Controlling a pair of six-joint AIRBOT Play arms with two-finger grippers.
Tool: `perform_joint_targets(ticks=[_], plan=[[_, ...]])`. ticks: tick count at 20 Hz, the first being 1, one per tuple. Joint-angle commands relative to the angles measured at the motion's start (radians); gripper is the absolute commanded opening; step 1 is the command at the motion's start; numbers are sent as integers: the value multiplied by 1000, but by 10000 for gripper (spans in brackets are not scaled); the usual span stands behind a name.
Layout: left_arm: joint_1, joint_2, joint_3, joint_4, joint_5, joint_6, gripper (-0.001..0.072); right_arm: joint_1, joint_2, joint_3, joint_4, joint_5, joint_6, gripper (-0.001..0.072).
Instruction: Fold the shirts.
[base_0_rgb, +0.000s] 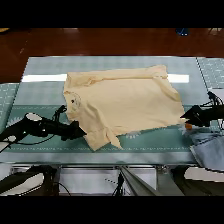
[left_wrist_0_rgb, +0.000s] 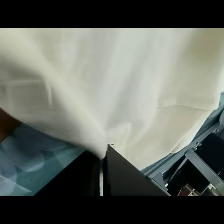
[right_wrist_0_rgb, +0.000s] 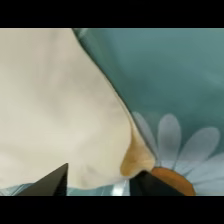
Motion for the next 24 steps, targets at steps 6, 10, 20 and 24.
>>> perform_joint_targets(ticks=[6, 10, 20, 24], plan=[[0, 34, 79, -19, -25, 42, 29, 123, 21, 52, 79, -56, 16, 36], [29, 200, 410, -19, -100, 41, 30, 122, 165, 261, 330, 42, -53, 36], [192, 448, 1555, 221, -93, -67, 29, 122, 715, 803, 369, -351, 66, 35], [192, 539, 1648, 392, -180, -225, 29, 122, 840, 894, 65, -230, 243, 35]])
